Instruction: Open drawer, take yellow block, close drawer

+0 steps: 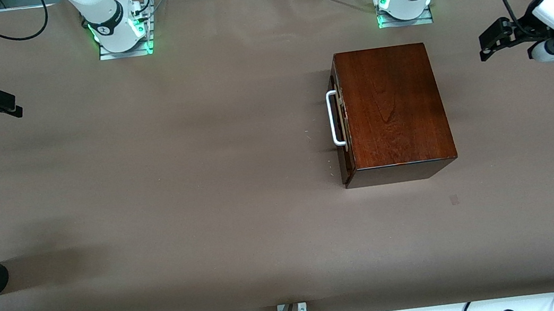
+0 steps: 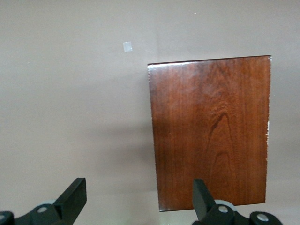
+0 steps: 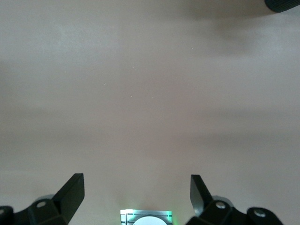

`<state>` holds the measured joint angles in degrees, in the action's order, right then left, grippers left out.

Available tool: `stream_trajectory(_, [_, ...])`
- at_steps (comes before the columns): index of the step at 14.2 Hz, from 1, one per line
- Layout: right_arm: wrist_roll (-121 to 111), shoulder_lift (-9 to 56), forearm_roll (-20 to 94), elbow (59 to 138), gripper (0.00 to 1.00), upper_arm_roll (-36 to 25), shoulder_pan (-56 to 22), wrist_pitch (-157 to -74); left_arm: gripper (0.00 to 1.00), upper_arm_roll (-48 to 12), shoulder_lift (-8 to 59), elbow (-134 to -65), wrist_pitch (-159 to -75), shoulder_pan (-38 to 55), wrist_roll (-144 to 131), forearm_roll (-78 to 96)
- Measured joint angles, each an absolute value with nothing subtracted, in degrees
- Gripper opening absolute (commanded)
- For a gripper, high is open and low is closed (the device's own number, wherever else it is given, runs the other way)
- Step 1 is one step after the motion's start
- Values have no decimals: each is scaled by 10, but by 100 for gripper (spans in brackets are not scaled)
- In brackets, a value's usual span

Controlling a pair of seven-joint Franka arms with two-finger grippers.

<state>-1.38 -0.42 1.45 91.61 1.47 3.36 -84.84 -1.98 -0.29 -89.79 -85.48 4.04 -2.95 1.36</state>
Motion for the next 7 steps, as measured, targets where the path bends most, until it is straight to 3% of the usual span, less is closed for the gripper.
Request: stream_trajectory(7, [-14, -4, 14, 916, 100, 15, 34, -848, 100, -194, 24, -901, -896, 48, -253, 13])
